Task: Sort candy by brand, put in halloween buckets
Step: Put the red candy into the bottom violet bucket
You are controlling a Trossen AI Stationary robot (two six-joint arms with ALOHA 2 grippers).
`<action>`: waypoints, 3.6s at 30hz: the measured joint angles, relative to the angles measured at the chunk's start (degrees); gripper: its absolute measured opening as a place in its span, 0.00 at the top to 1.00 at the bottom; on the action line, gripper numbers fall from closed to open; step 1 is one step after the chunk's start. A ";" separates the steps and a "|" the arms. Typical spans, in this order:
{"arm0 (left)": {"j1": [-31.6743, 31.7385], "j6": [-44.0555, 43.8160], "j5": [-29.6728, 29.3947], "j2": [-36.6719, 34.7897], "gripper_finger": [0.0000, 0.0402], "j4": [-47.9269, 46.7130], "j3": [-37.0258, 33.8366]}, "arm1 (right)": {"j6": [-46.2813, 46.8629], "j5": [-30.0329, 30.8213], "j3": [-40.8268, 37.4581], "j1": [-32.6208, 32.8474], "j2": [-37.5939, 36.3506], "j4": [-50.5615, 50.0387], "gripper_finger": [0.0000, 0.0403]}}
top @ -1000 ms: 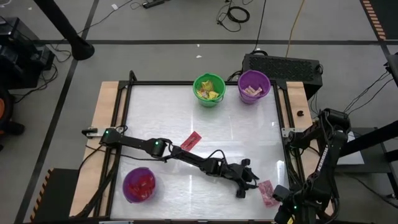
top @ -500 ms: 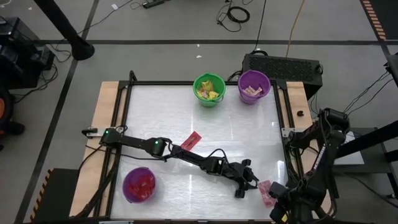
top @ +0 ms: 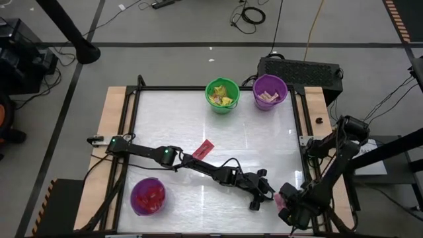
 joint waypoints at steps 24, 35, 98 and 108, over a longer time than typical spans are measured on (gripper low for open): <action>0.17 -2.69 0.63 -0.04 0.57 -0.68 -0.02 | 9.51 0.58 -8.97 -0.30 -0.09 12.97 1.00; 0.20 -3.02 0.90 -0.04 0.57 -0.72 -0.02 | 9.88 4.62 -7.96 -0.60 -0.07 12.47 1.00; -6.96 -15.60 -13.23 -40.84 1.00 -73.48 -0.02 | -6.18 37.73 18.87 5.50 6.41 -13.38 0.97; -16.28 -26.48 -26.39 -49.41 1.00 -98.23 -1.27 | -18.70 26.02 18.79 -5.29 13.94 -12.63 0.61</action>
